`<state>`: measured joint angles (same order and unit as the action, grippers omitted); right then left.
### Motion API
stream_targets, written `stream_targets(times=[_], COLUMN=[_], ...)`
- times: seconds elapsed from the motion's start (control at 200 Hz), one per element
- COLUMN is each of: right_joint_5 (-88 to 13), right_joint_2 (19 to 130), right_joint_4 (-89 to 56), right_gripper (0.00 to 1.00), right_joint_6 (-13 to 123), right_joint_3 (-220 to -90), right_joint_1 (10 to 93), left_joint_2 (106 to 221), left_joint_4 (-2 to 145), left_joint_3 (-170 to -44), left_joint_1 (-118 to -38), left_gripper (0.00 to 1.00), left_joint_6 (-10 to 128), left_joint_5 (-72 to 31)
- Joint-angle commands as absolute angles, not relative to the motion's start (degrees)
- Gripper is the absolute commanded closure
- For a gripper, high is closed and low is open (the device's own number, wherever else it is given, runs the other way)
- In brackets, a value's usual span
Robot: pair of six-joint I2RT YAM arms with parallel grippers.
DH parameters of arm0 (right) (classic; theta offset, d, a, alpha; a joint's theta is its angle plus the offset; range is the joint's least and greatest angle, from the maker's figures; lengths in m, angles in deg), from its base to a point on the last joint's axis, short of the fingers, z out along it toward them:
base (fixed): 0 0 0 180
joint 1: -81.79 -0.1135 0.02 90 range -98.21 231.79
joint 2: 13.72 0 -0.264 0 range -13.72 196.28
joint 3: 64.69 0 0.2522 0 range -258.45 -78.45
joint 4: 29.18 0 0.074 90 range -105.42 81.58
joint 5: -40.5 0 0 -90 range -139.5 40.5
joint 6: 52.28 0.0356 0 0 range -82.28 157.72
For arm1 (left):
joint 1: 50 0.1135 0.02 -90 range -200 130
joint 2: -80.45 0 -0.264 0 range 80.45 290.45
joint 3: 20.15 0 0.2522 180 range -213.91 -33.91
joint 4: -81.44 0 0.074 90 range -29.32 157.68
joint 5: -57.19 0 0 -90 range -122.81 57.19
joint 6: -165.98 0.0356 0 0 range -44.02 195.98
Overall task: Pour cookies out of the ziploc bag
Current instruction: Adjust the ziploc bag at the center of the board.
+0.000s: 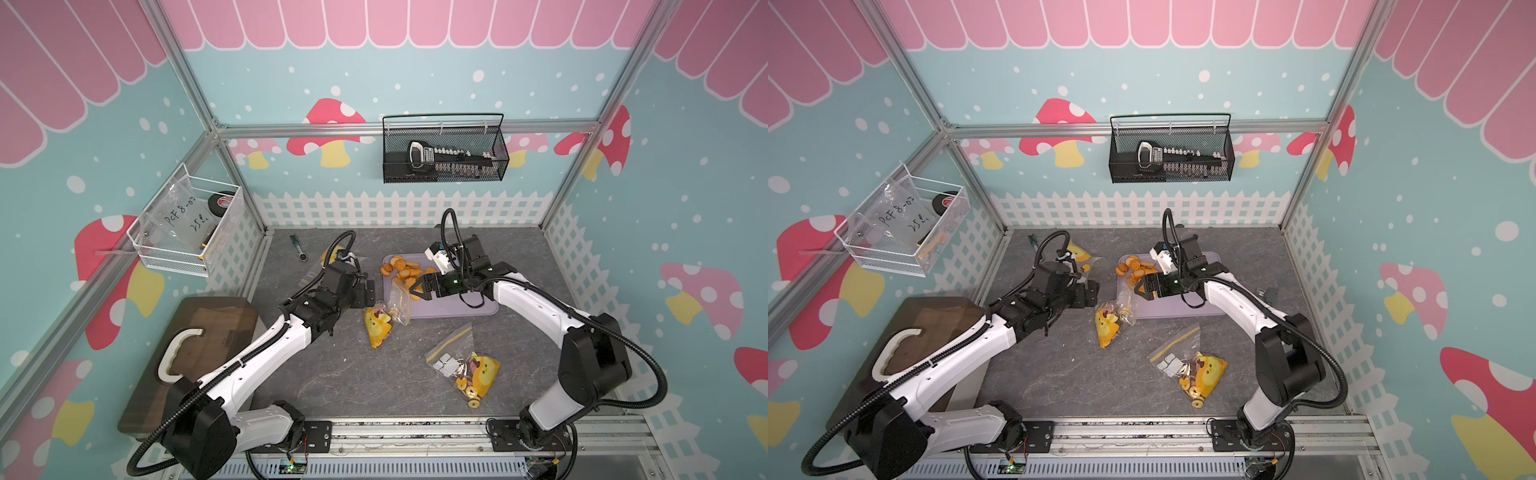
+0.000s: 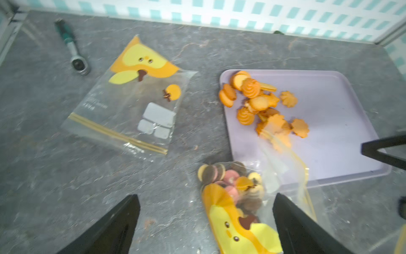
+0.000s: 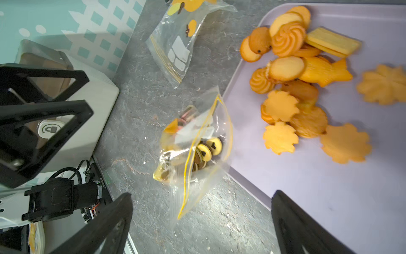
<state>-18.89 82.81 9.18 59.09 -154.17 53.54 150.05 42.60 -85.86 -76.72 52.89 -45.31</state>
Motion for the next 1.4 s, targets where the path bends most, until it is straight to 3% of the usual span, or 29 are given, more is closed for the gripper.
stream_targets(times=[0.0,0.22,1.021,1.396], right_joint_5=[-19.36,-21.37,-27.26,-21.78], right_joint_2=[86.22,92.74,100.49,105.18], right_joint_4=[12.76,18.28,24.55,21.32], right_gripper=[0.07,0.18,0.25,0.33], right_joint_6=[57.69,57.61,58.53,62.34], right_joint_3=[-159.15,-165.52,-172.82,-178.53], right_joint_1=[51.28,48.59,44.55,44.47], left_joint_2=[148.09,148.77,150.77,151.27], left_joint_4=[40.64,44.00,48.67,49.74], left_joint_3=[-81.65,-77.77,-76.10,-75.42], left_joint_1=[-73.89,-67.41,-65.39,-64.95], left_gripper=[0.01,0.01,0.01,0.01], left_joint_6=[47.90,44.05,44.07,43.68], left_joint_5=[-44.61,-38.71,-34.61,-33.11])
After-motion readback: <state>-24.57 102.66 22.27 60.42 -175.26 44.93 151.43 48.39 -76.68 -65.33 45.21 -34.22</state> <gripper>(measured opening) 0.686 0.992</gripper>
